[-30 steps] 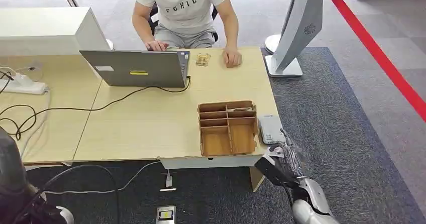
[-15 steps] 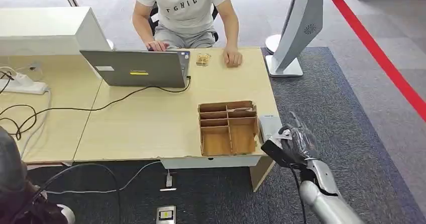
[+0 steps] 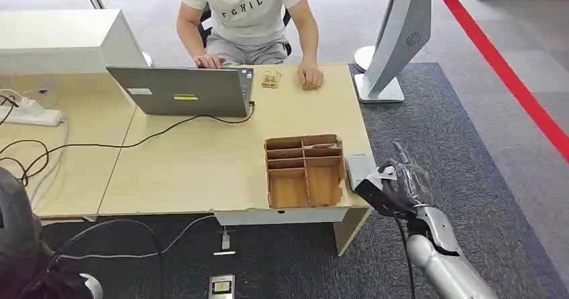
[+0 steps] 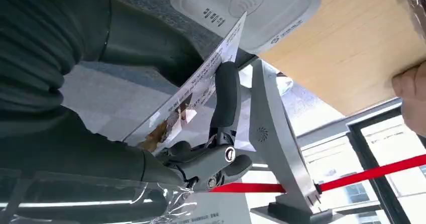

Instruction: Pass the card to the sensor for recognition and then transmit it.

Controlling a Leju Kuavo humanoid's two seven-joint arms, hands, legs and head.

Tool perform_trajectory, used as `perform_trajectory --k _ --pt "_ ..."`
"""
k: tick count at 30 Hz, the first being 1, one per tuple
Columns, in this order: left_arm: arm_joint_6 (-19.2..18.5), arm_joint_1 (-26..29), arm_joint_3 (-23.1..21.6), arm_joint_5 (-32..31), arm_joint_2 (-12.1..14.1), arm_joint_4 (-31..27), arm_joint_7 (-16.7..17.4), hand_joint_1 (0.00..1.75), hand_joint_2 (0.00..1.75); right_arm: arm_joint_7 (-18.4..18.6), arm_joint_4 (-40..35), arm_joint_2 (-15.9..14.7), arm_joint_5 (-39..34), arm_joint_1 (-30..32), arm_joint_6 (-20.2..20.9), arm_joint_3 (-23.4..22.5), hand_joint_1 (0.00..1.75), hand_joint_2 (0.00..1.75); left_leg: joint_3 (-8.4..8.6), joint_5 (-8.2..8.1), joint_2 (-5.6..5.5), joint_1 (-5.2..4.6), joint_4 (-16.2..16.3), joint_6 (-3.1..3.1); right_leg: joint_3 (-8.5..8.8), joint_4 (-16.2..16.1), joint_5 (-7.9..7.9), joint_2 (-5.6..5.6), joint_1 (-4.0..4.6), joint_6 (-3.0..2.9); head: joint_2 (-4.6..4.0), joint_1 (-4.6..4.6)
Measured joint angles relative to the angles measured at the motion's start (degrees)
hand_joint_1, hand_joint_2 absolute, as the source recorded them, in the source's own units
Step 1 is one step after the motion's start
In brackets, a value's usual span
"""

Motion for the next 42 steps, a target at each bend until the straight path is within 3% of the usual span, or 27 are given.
perform_trajectory --k 7,28,42 --pt "0.0 -0.01 -0.18 0.0 0.02 0.02 0.0 0.0 1.75 -0.04 0.83 0.02 -0.83 -0.67 0.65 0.13 1.75 1.75 -0.01 0.0 0.0 0.0 0.0 0.0 0.0 0.0 0.0 0.0 0.0 0.0 0.0 -0.02" --pt "0.0 -0.98 -1.36 -0.17 0.02 0.46 -0.31 0.0 1.75 -3.02 21.25 4.92 -0.7 -9.6 1.68 2.62 1.75 1.75 -0.01 -0.01 0.0 0.0 0.0 0.0 -0.01 0.02 -0.01 0.01 0.0 0.0 0.0 -0.02" --pt "0.0 -1.75 -1.75 0.35 0.0 0.48 -0.11 0.0 1.75 -3.08 26.9 6.47 -0.17 -11.52 1.29 3.08 1.75 1.75 0.34 0.0 0.01 0.01 0.0 0.0 0.31 -0.02 0.0 0.04 0.01 0.0 0.0 0.0"
